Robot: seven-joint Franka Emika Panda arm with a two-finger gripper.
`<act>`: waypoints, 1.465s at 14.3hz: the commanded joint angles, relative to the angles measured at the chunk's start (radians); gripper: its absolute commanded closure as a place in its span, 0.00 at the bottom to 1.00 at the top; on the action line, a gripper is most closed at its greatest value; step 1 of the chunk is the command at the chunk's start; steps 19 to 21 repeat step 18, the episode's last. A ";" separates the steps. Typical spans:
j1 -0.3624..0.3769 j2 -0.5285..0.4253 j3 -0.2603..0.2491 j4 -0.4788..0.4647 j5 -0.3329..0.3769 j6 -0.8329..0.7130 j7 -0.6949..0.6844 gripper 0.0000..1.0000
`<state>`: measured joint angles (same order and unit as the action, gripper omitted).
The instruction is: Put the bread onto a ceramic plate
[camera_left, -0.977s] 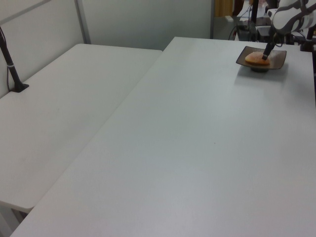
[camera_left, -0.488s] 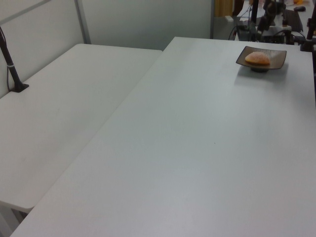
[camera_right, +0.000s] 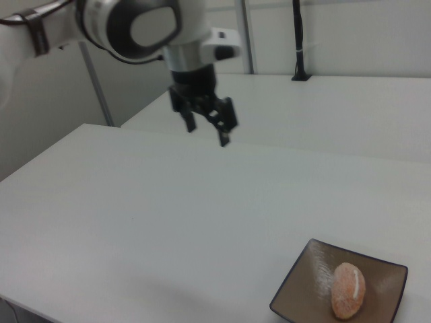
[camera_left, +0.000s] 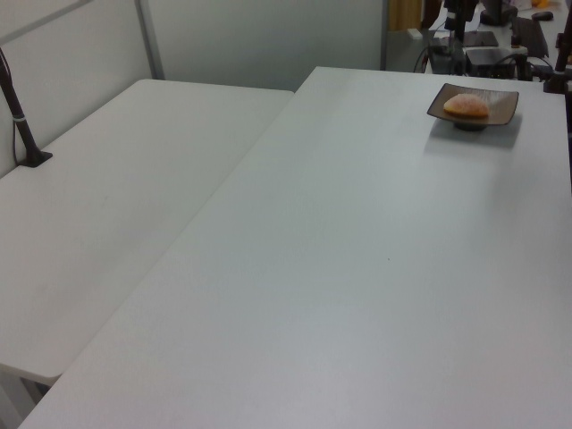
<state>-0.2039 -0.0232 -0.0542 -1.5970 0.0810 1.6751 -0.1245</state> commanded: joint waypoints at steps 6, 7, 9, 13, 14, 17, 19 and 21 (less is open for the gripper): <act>0.253 -0.050 0.105 -0.046 -0.001 -0.055 0.109 0.00; 0.276 -0.046 0.105 -0.056 -0.010 -0.042 0.109 0.00; 0.296 -0.044 0.105 -0.081 -0.018 -0.012 0.106 0.00; 0.334 -0.041 0.041 -0.106 -0.029 0.077 0.002 0.00; 0.346 -0.040 0.018 -0.106 -0.027 0.101 0.002 0.00; 0.345 -0.032 0.011 -0.101 -0.023 0.109 0.014 0.00; 0.345 -0.032 0.011 -0.101 -0.023 0.104 0.014 0.00; 0.345 -0.032 0.011 -0.101 -0.023 0.104 0.014 0.00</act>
